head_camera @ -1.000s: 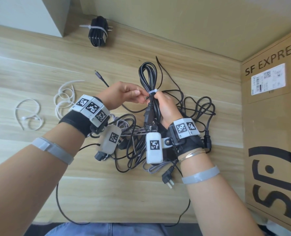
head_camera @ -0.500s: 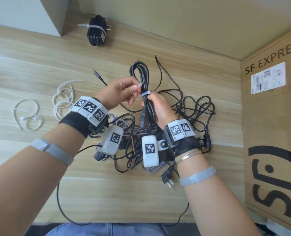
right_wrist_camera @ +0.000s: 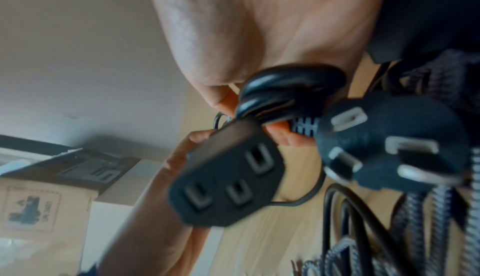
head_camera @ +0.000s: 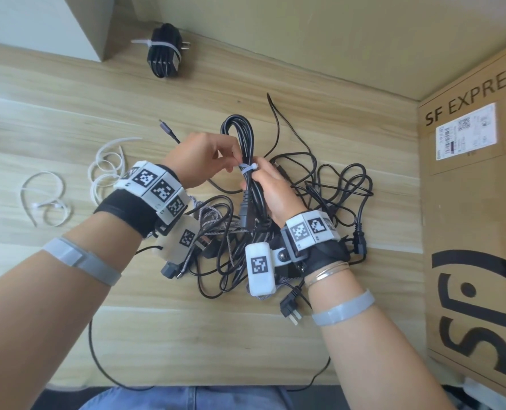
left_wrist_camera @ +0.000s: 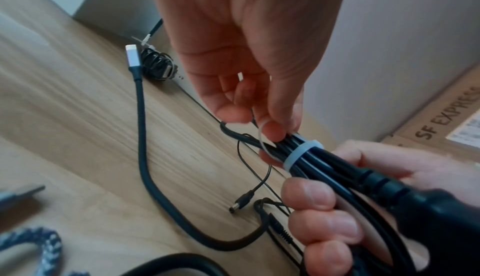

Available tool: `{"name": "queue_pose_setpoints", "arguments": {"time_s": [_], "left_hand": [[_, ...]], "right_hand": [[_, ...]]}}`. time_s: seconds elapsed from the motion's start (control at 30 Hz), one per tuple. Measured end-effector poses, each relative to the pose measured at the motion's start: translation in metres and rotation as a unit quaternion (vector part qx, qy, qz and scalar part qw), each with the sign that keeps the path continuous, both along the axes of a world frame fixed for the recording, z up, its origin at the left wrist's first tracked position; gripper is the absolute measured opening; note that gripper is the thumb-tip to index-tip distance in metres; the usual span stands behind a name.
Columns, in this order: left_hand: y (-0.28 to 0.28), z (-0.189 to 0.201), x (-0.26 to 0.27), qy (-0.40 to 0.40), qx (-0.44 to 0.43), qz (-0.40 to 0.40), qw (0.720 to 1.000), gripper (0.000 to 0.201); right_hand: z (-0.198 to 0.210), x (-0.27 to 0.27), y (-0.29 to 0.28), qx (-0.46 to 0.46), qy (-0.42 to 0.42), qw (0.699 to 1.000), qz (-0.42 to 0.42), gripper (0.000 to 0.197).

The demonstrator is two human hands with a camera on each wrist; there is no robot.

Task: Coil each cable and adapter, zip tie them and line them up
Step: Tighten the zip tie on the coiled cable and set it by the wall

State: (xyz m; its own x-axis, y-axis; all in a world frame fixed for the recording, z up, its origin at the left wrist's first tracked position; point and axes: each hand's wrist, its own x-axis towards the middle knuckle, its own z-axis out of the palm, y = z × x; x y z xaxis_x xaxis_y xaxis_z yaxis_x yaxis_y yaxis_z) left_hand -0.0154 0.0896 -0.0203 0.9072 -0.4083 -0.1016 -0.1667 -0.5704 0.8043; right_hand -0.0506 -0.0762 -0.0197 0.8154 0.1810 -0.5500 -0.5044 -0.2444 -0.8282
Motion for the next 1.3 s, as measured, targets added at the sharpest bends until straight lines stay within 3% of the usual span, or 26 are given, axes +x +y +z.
{"name": "queue_pose_setpoints", "arguments": {"time_s": [0.2,0.4,0.6,0.7,0.8,0.93,1.07,1.17,1.3], "left_hand": [[-0.003,0.004,0.004,-0.089,0.102,-0.056,0.989,0.011],[-0.008,0.006,0.007,-0.213,0.160,-0.147,0.952,0.026],[-0.015,0.003,0.005,-0.215,0.160,-0.143,0.953,0.025],[-0.018,0.000,-0.001,-0.184,0.119,-0.061,0.974,0.009],[-0.019,0.000,-0.008,-0.158,0.032,0.014,0.987,0.006],[-0.019,-0.001,-0.009,-0.092,-0.060,0.063,0.992,0.004],[-0.015,0.001,-0.004,-0.010,-0.097,0.094,0.991,0.008],[-0.007,0.000,-0.003,0.091,-0.155,0.151,0.972,0.023],[-0.007,0.000,-0.004,0.254,-0.244,0.162,0.922,0.009]], "right_hand": [[-0.003,0.000,0.003,-0.045,-0.026,0.998,0.031,0.035],[-0.006,-0.001,0.009,-0.070,-0.031,0.996,0.041,0.041],[-0.013,-0.003,0.009,-0.051,-0.022,0.998,0.034,0.040],[-0.013,-0.001,0.009,-0.018,-0.026,1.000,0.000,0.041],[-0.009,0.002,0.007,0.028,-0.022,0.999,-0.022,0.039],[-0.002,0.003,0.006,0.087,-0.021,0.995,-0.050,0.033],[-0.006,0.000,0.006,0.080,-0.017,0.995,-0.053,0.036],[-0.009,-0.001,0.004,0.088,-0.013,0.995,-0.055,0.036],[-0.010,-0.002,0.007,0.065,-0.021,0.996,-0.050,0.034]]}}
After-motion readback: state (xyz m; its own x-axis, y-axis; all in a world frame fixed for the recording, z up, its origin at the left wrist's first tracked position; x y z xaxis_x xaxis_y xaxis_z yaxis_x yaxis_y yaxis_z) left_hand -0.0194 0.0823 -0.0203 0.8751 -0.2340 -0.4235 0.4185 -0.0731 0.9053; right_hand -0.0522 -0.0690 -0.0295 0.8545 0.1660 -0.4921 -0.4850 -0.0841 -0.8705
